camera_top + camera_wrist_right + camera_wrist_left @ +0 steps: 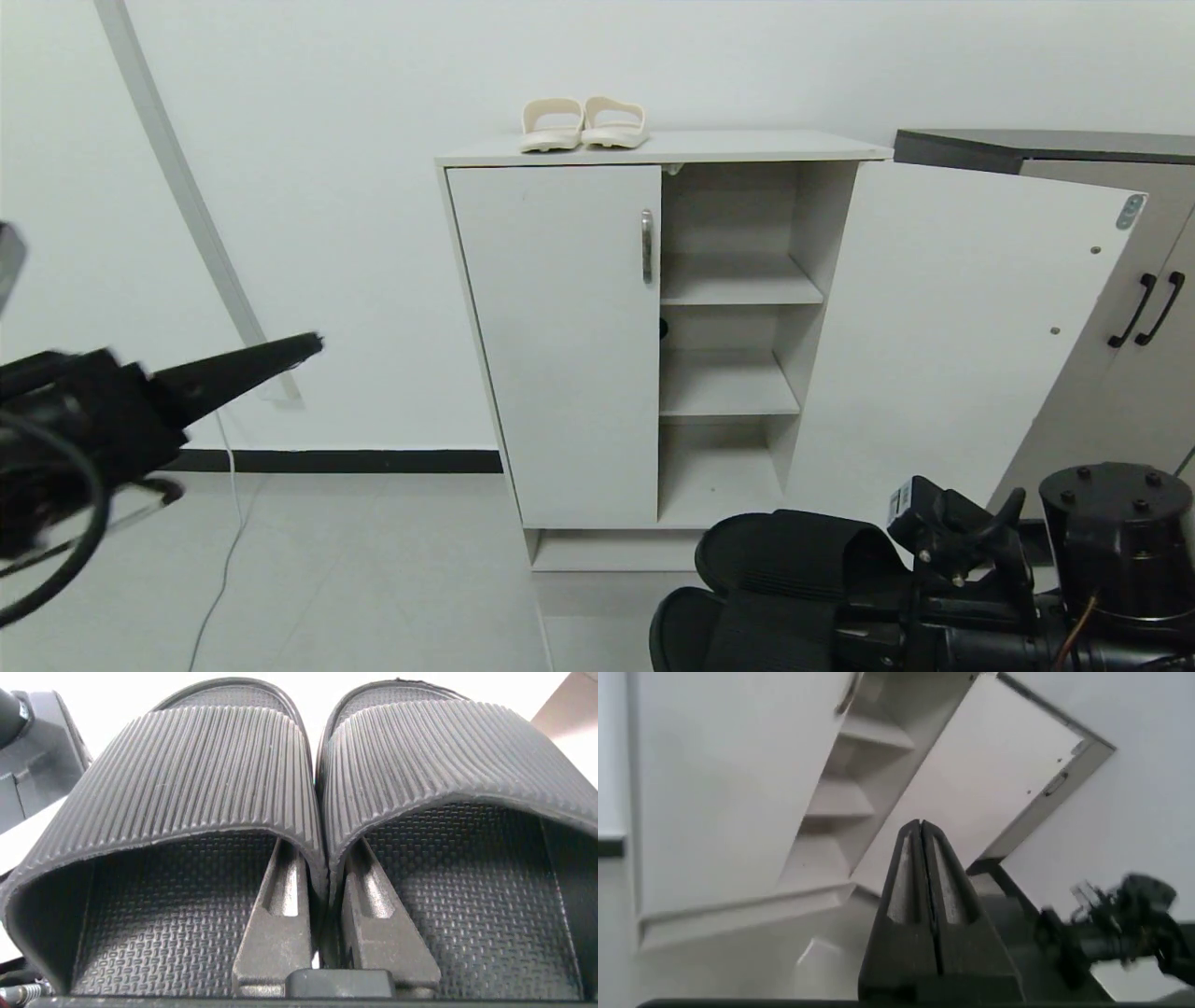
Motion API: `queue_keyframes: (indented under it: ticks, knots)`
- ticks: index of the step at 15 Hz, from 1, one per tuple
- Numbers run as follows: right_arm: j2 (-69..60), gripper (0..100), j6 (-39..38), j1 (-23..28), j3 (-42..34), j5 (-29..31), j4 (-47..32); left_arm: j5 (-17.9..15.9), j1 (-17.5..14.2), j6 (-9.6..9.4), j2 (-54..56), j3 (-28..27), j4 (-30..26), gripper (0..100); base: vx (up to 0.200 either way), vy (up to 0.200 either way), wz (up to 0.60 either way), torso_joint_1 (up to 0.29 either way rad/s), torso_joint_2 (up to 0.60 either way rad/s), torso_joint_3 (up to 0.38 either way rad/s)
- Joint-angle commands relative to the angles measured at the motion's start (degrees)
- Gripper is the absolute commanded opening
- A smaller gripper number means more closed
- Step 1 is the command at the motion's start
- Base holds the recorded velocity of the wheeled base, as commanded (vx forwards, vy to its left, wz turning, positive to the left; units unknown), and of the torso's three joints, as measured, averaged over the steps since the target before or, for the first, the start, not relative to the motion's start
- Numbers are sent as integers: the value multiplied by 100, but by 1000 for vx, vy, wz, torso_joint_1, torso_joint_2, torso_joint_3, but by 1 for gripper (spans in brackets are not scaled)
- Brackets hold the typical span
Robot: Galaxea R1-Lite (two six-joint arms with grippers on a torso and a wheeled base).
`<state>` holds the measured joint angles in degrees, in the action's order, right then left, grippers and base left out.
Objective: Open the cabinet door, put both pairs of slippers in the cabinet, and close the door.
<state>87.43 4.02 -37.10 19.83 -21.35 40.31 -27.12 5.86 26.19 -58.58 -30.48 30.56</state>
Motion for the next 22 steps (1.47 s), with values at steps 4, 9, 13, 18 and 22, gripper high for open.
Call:
queue_keyframes:
  ticks: [4, 9, 13, 18, 22]
  knots:
    - [178, 0, -33, 36, 117, 34, 3, 1754, -973, -896, 3819, 815, -3417, 0, 0, 0, 0, 0, 0, 0]
    - [327, 0, -60, 36, 319, 350, 3, 2704, -973, -1801, 4504, 1677, -3390, 0, 0, 0, 0, 0, 0, 0]
    - [714, 0, -367, 9, 627, 1036, 12, 2668, -876, -2162, 5269, 2512, -3390, 0, 0, 0, 0, 0, 0, 0]
    - [1540, 0, -965, -193, 1286, 2398, 381, 2668, -586, -2786, 5858, 2933, -3065, 0, 0, 0, 0, 0, 0, 0]
    - [2867, 0, -1404, -483, 2279, 4560, 1049, 2677, -586, -2935, 5858, 3048, -3074, 0, 0, 0, 0, 0, 0, 0]
